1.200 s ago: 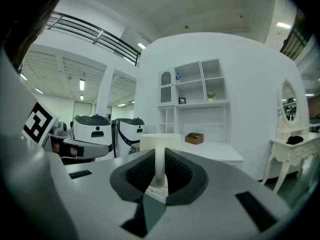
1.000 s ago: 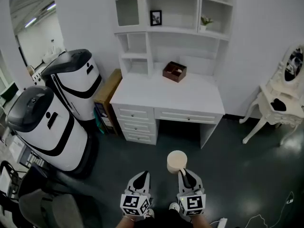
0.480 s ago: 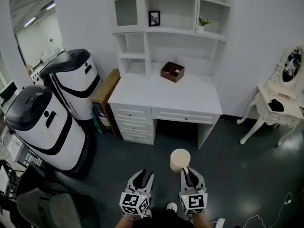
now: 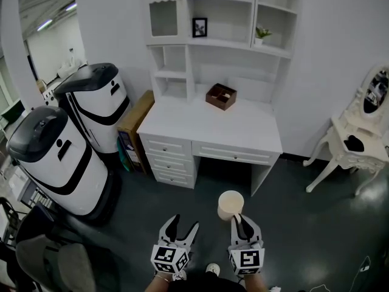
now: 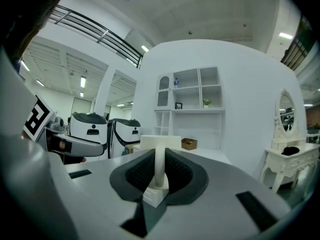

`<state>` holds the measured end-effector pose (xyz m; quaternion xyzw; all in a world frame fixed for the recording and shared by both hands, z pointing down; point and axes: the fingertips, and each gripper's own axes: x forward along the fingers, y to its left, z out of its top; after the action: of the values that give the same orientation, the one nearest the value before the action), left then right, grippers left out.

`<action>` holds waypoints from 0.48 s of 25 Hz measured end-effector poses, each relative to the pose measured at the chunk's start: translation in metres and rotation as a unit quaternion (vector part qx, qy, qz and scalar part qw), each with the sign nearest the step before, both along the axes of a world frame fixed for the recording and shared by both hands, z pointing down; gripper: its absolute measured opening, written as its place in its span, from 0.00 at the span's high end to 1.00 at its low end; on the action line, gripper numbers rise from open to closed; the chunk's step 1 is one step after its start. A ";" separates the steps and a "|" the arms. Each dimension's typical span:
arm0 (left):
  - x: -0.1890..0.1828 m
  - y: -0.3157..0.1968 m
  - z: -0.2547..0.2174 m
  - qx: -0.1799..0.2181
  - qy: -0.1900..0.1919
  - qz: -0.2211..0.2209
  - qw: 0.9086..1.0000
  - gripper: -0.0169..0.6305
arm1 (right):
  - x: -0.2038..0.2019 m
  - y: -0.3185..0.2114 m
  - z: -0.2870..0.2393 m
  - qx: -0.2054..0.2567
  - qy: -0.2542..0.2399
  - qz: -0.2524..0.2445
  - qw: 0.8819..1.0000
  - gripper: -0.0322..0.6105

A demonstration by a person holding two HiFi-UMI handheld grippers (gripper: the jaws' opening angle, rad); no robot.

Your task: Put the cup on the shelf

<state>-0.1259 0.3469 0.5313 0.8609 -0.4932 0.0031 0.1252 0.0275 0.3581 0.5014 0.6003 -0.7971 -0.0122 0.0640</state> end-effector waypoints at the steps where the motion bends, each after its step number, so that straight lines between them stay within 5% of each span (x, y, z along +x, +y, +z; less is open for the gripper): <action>1: 0.005 0.000 0.001 -0.001 -0.002 0.001 1.000 0.55 | 0.004 -0.001 0.000 0.002 0.000 -0.002 1.000 0.86; 12: 0.060 -0.005 0.015 -0.012 -0.013 -0.005 1.000 0.55 | 0.048 -0.013 0.003 0.005 0.000 -0.023 1.000 0.86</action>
<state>-0.0656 0.3416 0.5468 0.8569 -0.4988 0.0197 0.1289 0.0758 0.3454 0.5041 0.5817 -0.8109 -0.0183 0.0607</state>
